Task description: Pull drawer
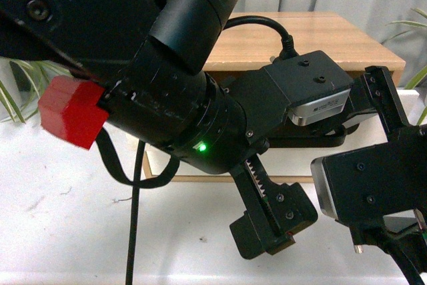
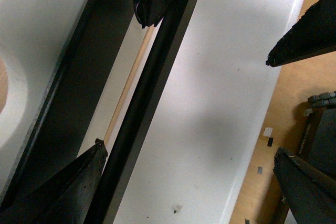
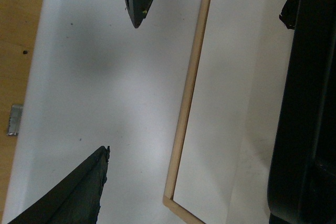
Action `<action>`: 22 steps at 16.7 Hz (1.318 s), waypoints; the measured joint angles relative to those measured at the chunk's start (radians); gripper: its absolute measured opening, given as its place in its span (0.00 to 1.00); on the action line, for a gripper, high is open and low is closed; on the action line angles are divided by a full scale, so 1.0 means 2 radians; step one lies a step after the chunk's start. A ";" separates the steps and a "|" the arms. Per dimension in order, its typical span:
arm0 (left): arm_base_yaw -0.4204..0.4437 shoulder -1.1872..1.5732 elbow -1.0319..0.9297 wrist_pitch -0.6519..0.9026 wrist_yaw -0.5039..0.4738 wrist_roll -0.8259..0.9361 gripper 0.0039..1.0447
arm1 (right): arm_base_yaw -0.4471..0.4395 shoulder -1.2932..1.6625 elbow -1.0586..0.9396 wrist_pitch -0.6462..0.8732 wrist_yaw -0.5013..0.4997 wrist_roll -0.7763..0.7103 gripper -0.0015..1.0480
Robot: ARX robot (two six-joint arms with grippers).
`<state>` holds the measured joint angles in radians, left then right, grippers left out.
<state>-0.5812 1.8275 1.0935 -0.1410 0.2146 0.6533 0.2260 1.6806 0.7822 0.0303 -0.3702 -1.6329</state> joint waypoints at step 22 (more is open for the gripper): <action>-0.030 -0.112 -0.082 -0.012 0.042 -0.092 0.94 | 0.020 -0.162 -0.077 -0.128 -0.016 0.011 0.94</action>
<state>-0.6407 1.6032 0.9298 -0.1642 0.2981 0.4686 0.2653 1.3563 0.6281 -0.2253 -0.4019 -1.6112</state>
